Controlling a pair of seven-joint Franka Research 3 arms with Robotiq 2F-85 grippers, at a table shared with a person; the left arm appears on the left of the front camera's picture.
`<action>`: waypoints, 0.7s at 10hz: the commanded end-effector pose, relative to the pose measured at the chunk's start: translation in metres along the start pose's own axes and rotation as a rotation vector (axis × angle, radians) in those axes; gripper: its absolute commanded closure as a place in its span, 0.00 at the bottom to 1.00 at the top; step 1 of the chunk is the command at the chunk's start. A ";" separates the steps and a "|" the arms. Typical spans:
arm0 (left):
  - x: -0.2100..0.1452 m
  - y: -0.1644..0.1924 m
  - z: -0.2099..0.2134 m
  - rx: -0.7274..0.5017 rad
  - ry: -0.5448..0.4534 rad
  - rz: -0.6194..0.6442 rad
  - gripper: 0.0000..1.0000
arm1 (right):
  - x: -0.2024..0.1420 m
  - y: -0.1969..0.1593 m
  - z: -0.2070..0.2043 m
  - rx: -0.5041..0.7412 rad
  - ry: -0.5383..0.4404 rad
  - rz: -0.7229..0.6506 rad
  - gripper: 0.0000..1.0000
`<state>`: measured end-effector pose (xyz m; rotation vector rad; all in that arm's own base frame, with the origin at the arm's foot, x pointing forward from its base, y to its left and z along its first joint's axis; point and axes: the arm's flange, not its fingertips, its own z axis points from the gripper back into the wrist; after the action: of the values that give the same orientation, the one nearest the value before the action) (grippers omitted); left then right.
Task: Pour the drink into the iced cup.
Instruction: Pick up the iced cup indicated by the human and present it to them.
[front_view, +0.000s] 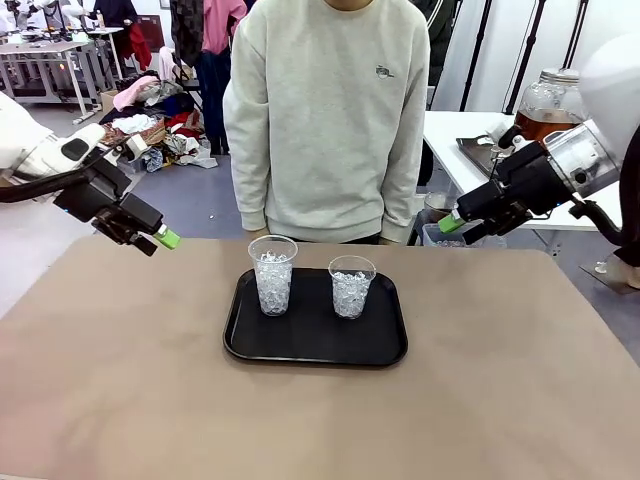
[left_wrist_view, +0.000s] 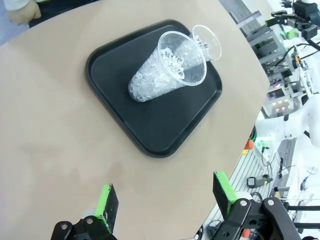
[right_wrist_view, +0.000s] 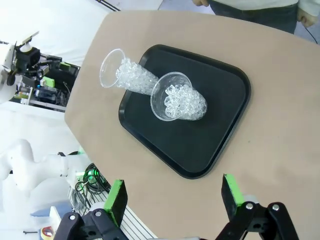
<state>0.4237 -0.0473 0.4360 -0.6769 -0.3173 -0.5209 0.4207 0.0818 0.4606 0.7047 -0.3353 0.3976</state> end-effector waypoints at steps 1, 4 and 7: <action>-0.001 -0.003 0.002 -0.008 -0.017 -0.015 0.00 | -0.002 0.000 0.004 0.025 -0.015 -0.012 0.00; 0.000 0.008 0.005 -0.043 -0.033 0.050 0.00 | 0.006 -0.005 0.004 0.088 0.022 -0.111 0.00; -0.002 0.037 0.016 -0.196 -0.092 0.191 0.00 | 0.010 -0.022 0.009 0.270 0.040 -0.252 0.00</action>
<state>0.4299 -0.0195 0.4275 -0.8312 -0.2878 -0.3809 0.4255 0.0697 0.4536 0.9067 -0.1805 0.2761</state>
